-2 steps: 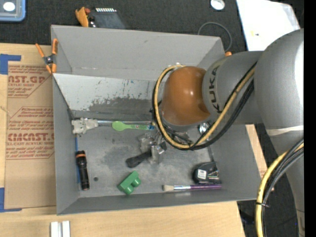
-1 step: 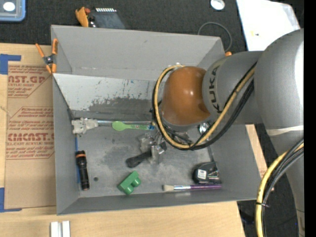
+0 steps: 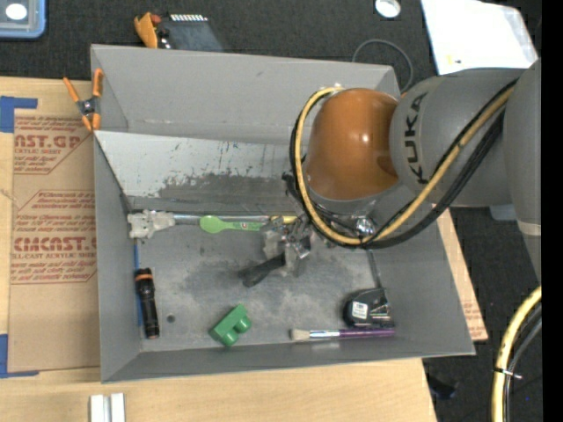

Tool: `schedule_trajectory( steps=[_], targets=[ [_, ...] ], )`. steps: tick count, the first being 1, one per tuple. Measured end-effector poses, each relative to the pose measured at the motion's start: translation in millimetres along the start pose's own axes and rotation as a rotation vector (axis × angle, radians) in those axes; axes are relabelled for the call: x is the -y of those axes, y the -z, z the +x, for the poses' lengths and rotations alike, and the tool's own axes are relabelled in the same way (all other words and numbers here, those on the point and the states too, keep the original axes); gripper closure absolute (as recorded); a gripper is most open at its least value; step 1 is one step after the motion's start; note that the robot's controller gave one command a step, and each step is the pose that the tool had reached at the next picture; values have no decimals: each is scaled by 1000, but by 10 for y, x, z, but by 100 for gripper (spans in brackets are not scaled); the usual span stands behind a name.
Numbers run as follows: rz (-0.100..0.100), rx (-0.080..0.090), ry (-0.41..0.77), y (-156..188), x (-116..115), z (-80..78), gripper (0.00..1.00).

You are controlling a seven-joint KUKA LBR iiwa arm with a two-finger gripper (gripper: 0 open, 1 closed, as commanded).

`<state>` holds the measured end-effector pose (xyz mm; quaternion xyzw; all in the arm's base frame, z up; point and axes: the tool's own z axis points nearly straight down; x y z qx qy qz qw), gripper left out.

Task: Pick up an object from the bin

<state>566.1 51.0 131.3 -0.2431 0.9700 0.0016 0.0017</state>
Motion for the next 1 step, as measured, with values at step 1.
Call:
schedule_trajectory(
  steps=[1],
  targets=[
    [-3,-6,-37,745,178,402,100]
  ],
)
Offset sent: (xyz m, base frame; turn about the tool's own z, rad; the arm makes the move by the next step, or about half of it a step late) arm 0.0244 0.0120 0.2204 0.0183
